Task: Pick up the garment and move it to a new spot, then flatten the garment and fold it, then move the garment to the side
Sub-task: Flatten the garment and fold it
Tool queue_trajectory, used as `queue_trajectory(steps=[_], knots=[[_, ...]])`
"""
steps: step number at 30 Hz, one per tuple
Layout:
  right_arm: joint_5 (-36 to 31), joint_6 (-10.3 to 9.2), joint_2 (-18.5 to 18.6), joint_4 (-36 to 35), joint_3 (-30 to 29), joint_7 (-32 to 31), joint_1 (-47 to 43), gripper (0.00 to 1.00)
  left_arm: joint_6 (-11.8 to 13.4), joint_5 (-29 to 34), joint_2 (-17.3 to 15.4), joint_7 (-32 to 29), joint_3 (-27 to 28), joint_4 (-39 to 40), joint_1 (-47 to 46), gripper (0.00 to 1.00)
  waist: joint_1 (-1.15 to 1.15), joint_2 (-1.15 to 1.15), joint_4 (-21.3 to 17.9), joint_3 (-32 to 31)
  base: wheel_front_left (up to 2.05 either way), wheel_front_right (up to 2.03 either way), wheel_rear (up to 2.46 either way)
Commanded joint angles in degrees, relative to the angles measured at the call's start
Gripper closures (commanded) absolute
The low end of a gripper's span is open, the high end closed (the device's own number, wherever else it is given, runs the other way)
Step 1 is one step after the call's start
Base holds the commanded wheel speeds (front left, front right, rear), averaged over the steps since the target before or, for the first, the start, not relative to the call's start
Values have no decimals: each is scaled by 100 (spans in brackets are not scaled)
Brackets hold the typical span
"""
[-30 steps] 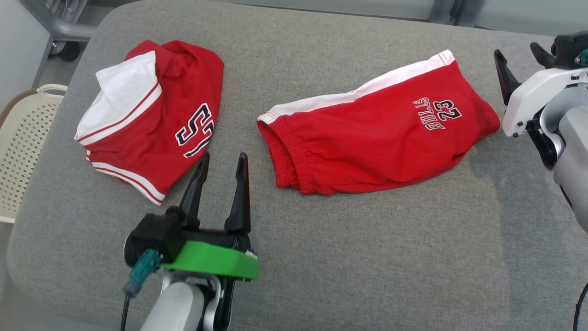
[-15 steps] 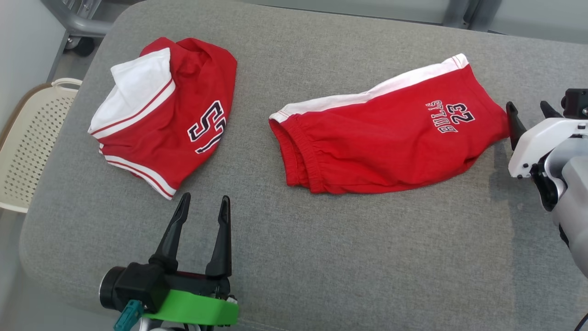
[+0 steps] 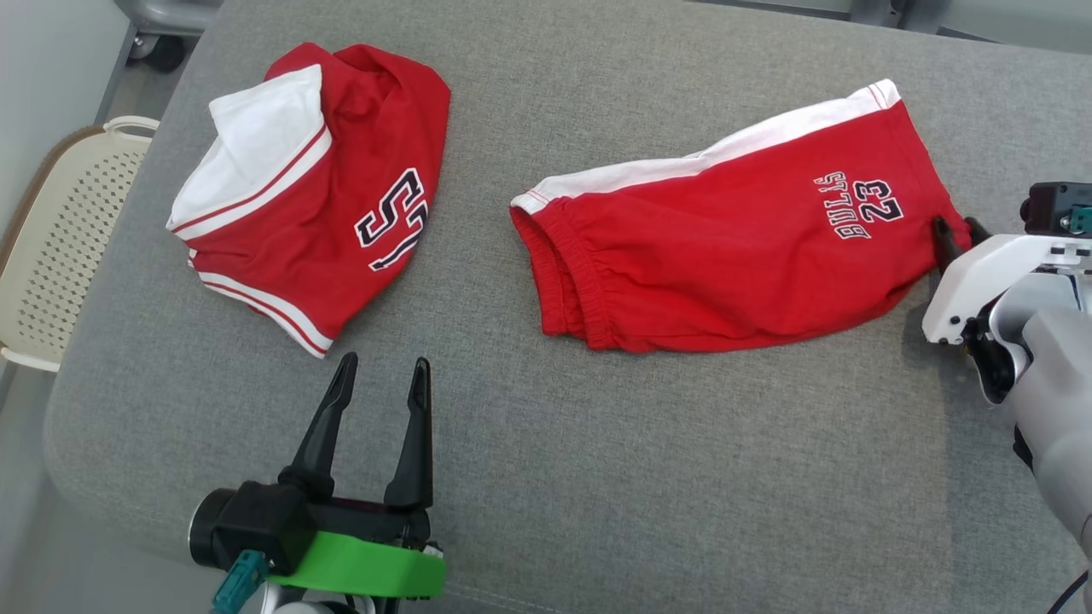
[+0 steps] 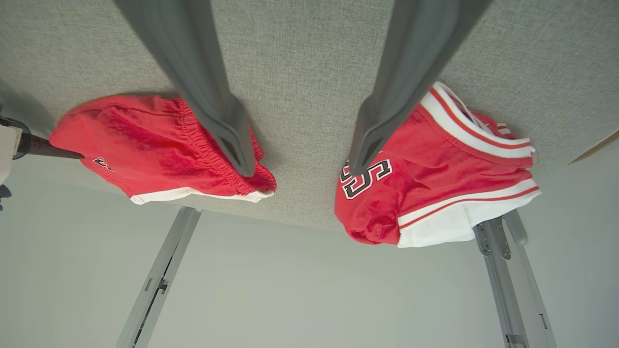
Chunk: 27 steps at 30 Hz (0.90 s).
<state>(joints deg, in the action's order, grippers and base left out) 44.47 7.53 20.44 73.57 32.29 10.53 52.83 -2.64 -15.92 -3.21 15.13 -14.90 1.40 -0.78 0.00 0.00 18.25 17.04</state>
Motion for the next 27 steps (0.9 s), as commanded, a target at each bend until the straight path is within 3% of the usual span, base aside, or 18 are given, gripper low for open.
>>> queue_trajectory(steps=[1, 18, 27], knots=[[-60, -9, -53, 66, 31, -106, -272, 100, -37, 38, 5, 2, 36, -27, -99, 0, 0, 0, -15, -31, 0, 0, 0], [91, -10, -389, -38, -530, 444, -1009, 100, -105, 76, 12, 2, 102, -343, 165, 0, 0, 0, -323, -689, 0, 0, 0], [-414, -9, -336, -869, -1413, 464, -1707, 100, -98, 51, -85, 2, 155, -571, 277, 0, 0, 0, -483, -975, 0, 0, 0]])
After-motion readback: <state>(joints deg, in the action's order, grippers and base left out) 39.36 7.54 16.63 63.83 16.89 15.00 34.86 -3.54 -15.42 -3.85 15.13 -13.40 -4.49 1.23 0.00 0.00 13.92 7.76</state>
